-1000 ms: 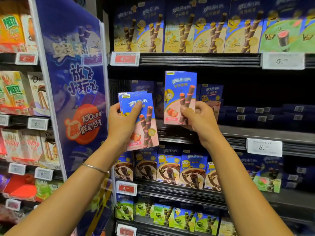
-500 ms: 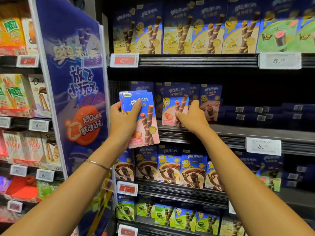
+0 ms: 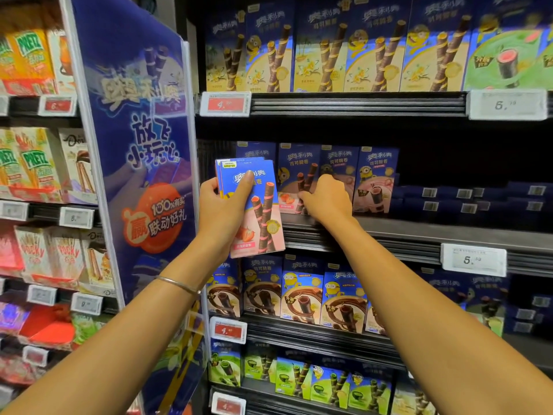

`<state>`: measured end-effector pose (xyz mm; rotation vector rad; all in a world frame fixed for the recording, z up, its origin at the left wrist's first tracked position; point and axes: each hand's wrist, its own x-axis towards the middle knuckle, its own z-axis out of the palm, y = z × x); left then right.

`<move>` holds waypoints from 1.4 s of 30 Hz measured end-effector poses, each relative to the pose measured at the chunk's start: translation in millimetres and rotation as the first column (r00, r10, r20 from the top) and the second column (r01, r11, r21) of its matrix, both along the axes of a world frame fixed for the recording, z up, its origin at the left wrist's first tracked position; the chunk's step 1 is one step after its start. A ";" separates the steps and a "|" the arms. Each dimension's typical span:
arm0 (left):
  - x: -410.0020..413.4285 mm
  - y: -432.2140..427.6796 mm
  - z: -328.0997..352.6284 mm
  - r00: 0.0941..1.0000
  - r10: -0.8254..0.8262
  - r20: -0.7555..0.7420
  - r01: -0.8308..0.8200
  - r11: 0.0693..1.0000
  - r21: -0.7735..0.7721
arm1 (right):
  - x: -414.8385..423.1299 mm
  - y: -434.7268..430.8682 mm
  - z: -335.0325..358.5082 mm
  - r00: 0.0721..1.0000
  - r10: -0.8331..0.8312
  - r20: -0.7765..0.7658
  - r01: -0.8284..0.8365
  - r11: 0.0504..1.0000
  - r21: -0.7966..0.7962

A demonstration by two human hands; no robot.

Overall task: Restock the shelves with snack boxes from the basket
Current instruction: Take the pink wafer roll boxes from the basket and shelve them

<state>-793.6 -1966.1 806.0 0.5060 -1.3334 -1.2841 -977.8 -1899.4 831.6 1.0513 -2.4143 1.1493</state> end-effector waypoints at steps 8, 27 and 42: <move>1.6 -2.2 1.0 1.000 -0.021 0.021 0.021 1.000 -0.008 | 2.6 -12.6 0.5 0.997 -0.046 -0.054 0.046 0.999 -0.003; -25.1 -6.9 46.6 0.959 -0.227 0.169 0.205 0.969 0.141 | -4.6 -7.0 -3.7 0.999 0.013 0.029 -0.012 0.999 -0.039; -22.4 -8.6 42.6 0.975 -0.198 0.104 0.179 0.969 0.170 | -3.1 -1.6 -2.1 0.997 -0.004 0.081 0.006 0.999 -0.032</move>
